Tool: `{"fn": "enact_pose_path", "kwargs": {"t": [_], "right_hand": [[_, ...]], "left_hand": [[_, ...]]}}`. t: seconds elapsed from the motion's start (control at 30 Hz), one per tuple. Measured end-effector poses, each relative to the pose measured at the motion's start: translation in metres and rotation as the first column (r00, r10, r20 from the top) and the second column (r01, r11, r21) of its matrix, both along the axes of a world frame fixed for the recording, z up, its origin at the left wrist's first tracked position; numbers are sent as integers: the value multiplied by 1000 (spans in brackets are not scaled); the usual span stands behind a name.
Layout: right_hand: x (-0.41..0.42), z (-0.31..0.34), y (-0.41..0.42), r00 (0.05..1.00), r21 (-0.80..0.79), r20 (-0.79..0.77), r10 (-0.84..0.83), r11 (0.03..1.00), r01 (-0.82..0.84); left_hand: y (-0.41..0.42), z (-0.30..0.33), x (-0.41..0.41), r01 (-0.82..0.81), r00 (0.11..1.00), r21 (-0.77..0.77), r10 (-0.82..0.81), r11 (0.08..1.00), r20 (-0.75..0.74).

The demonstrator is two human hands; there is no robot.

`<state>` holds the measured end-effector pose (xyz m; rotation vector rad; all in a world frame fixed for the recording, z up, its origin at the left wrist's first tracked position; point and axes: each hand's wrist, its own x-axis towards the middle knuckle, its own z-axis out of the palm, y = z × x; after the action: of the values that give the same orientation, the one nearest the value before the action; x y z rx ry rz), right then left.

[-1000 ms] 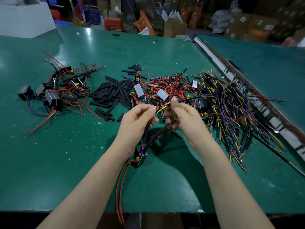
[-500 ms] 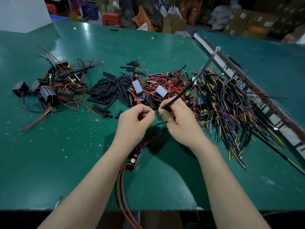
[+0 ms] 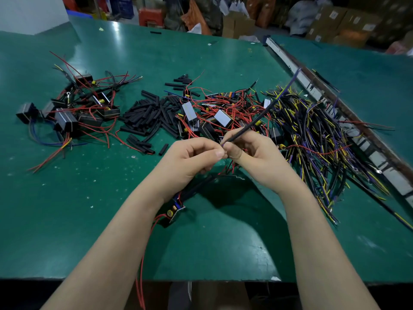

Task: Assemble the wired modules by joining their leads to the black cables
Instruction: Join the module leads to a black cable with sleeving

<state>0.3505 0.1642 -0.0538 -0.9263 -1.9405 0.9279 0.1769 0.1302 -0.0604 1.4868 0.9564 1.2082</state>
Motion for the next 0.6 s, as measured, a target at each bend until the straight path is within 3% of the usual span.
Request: {"fn": "enact_pose_path", "kwargs": {"t": [0.2, 0.37, 0.6], "right_hand": [[-8, -1, -3, 998, -130, -33, -49, 990, 44], [-14, -6, -2, 997, -227, -45, -60, 973, 48], [-15, -5, -5, 1000, -170, -9, -24, 985, 22]], "left_hand": [[1, -5, 6, -136, 985, -17, 137, 991, 106], [3, -12, 9, -323, 933, 168, 343, 931, -108], [2, -13, 11, -425, 857, 271, 480, 864, -187]]}}
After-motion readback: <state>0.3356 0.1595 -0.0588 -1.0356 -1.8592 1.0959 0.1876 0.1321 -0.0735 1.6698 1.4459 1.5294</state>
